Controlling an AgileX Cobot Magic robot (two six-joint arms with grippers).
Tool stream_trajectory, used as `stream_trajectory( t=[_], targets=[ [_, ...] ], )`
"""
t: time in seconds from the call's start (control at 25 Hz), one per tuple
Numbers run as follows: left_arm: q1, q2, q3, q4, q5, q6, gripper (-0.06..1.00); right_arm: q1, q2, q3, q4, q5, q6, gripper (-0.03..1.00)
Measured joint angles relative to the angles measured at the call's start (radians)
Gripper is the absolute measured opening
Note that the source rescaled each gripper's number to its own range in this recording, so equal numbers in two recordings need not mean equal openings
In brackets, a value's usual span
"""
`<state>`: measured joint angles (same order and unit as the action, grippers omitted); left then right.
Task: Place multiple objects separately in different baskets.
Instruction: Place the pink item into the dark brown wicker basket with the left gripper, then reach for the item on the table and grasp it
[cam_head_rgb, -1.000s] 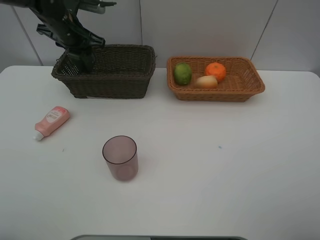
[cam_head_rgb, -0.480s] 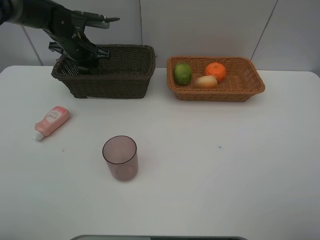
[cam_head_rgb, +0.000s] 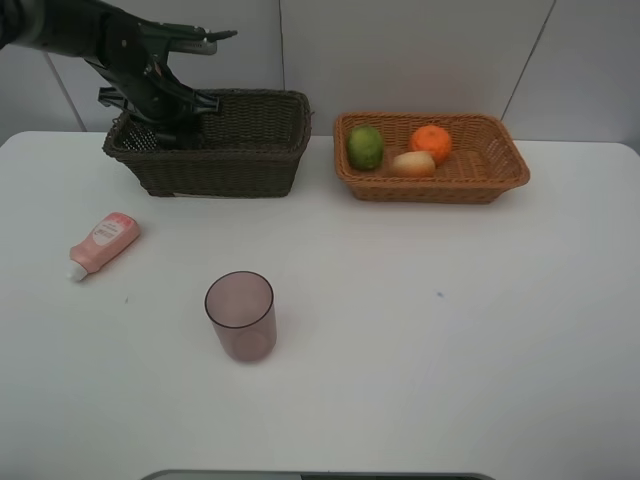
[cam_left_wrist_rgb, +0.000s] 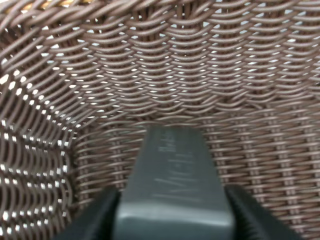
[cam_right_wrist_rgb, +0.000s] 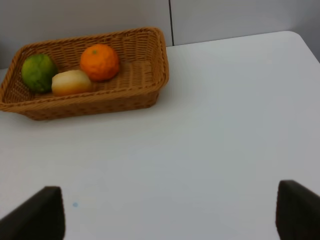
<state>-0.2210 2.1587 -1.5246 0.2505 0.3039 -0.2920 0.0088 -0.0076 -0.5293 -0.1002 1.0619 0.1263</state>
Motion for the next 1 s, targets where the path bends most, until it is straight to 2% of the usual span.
stream_trajectory(
  t=[0.08,0.2,0.52,0.76,1.0],
  targets=[
    [0.002,-0.005,0.0,-0.015,0.0,0.0,0.89,0.0,0.0,0.0,0.0,0.0,0.0,0.81],
    [0.005,-0.023,0.0,-0.021,0.0,0.0,0.95,0.0,0.0,0.0,0.0,0.0,0.0,0.81],
    [0.005,-0.117,0.0,-0.024,0.052,0.023,0.96,0.0,0.0,0.0,0.0,0.0,0.0,0.81],
    [0.003,-0.219,0.0,-0.025,0.16,0.03,0.96,0.0,0.0,0.0,0.0,0.0,0.0,0.81],
    [-0.031,-0.32,0.0,-0.027,0.325,0.07,0.96,0.0,0.0,0.0,0.001,0.0,0.0,0.81]
  ],
)
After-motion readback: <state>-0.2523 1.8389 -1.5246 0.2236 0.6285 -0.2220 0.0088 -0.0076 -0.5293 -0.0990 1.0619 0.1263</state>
